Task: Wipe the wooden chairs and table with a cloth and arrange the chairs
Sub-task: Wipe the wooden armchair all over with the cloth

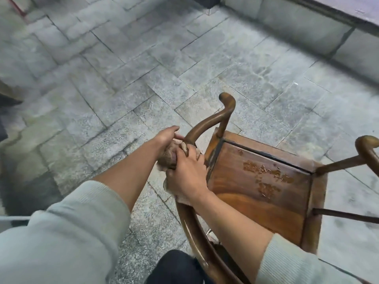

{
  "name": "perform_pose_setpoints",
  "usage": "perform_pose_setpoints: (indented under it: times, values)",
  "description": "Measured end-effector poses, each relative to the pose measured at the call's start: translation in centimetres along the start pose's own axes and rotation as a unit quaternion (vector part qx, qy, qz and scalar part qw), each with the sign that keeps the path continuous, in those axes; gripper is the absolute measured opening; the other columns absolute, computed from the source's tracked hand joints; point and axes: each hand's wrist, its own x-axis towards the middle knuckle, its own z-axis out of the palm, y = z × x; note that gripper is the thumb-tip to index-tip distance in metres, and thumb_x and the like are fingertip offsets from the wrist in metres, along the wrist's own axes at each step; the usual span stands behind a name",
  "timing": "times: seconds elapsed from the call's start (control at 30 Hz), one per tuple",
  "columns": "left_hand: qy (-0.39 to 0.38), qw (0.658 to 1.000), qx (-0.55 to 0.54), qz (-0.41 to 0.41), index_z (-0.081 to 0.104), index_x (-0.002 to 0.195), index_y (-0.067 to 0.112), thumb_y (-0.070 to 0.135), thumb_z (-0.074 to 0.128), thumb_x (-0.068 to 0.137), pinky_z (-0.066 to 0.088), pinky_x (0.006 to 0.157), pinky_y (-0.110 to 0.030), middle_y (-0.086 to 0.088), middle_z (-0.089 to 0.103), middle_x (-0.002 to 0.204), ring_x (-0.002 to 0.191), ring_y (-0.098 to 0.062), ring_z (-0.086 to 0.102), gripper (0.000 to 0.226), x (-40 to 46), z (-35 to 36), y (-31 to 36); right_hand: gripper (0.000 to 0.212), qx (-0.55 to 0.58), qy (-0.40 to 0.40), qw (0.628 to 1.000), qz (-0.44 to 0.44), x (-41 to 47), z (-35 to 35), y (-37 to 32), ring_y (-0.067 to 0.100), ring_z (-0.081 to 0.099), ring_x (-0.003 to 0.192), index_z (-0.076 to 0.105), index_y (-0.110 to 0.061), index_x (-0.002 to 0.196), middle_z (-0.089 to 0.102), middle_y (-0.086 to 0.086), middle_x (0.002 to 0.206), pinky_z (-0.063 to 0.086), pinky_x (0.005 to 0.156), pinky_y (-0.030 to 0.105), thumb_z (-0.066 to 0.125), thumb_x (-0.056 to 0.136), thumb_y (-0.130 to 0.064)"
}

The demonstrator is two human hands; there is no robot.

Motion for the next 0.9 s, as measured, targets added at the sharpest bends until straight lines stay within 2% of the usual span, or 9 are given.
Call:
perform_pose_setpoints:
  times: [0.07,0.17,0.27,0.33,0.5,0.6,0.7,0.83,0.9]
  values:
    - [-0.032,0.998,0.045,-0.012,0.061,0.101,0.005,0.045,0.046,0.1,0.05,0.059,-0.025,-0.021,0.069,0.084,0.057,-0.025,0.064,0.042,2.2,1.2,1.1,0.076,0.083,0.002,0.996,0.042,-0.8,0.1,0.6,0.036,0.031,0.136,0.027,-0.025,0.157,0.024,0.007,0.154,0.029,0.118,0.047,0.06,0.089,-0.035]
    - [-0.096,0.978,0.183,-0.034,0.056,0.107,0.008,0.049,0.051,0.097,0.06,0.073,-0.041,-0.019,0.068,0.089,0.074,-0.031,0.069,0.043,5.1,3.2,2.7,0.094,0.097,-0.046,0.991,0.082,-2.7,0.4,1.2,0.036,0.031,0.133,0.003,-0.023,0.162,0.023,0.007,0.147,0.03,0.119,0.046,0.055,0.086,-0.038]
    - [-0.134,0.907,0.395,-0.052,0.051,0.114,0.01,0.07,0.049,0.09,0.058,0.084,-0.052,-0.017,0.067,0.111,0.096,-0.034,0.069,0.065,7.9,4.3,5.3,0.104,0.052,-0.089,0.99,0.093,-2.2,0.7,0.7,0.036,0.029,0.136,-0.01,-0.024,0.161,0.019,0.007,0.151,0.033,0.118,0.046,0.059,0.086,-0.043]
    - [-0.142,0.858,0.494,-0.02,0.048,0.123,0.006,0.07,0.048,0.09,0.06,0.076,-0.049,-0.02,0.064,0.117,0.095,-0.036,0.069,0.072,10.4,5.6,7.3,0.108,0.025,-0.085,0.988,0.126,0.3,0.9,0.1,0.035,0.028,0.138,-0.012,-0.021,0.161,0.016,0.01,0.155,0.034,0.117,0.047,0.066,0.089,-0.042]
    - [-0.143,0.796,0.579,0.106,0.046,0.138,-0.002,0.051,0.047,0.1,0.049,0.08,-0.039,-0.022,0.056,0.133,0.115,-0.039,0.059,0.065,15.2,10.4,10.6,0.105,0.015,0.006,0.972,0.234,9.0,1.0,-1.3,0.034,0.034,0.133,-0.007,-0.017,0.161,0.022,0.015,0.154,0.039,0.112,0.047,0.066,0.09,-0.042]
    - [-0.182,0.762,0.605,0.145,0.051,0.133,-0.003,0.051,0.041,0.103,0.044,0.081,-0.034,-0.024,0.058,0.131,0.115,-0.039,0.058,0.064,17.3,12.5,12.3,0.102,0.007,0.076,0.945,0.318,14.8,0.5,-0.7,0.036,0.036,0.134,-0.001,-0.012,0.161,0.026,0.017,0.153,0.04,0.108,0.047,0.067,0.091,-0.04]
    - [-0.206,0.741,0.62,0.152,0.054,0.13,-0.004,0.053,0.04,0.102,0.045,0.081,-0.033,-0.024,0.06,0.126,0.106,-0.037,0.061,0.065,19.0,12.9,13.3,0.099,-0.001,0.093,0.926,0.366,17.8,0.2,-0.4,0.036,0.037,0.134,0.0,-0.01,0.162,0.028,0.018,0.154,0.042,0.106,0.047,0.064,0.093,-0.041]
    - [-0.2,0.702,0.662,0.169,0.057,0.114,0.005,0.063,0.037,0.098,0.053,0.06,-0.032,-0.021,0.065,0.111,0.09,-0.037,0.068,0.064,20.3,12.4,14.0,0.101,-0.018,0.096,0.927,0.363,16.9,1.4,-1.7,0.034,0.04,0.13,0.0,-0.011,0.162,0.032,0.015,0.151,0.043,0.105,0.047,0.064,0.092,-0.044]
    - [-0.197,0.689,0.667,0.203,0.057,0.108,0.005,0.063,0.034,0.099,0.057,0.068,-0.036,-0.02,0.066,0.103,0.089,-0.038,0.068,0.063,20.4,13.6,14.9,0.1,-0.026,0.116,0.919,0.377,16.7,1.5,-1.2,0.034,0.04,0.128,0.002,-0.011,0.162,0.033,0.015,0.15,0.043,0.103,0.047,0.064,0.091,-0.044]
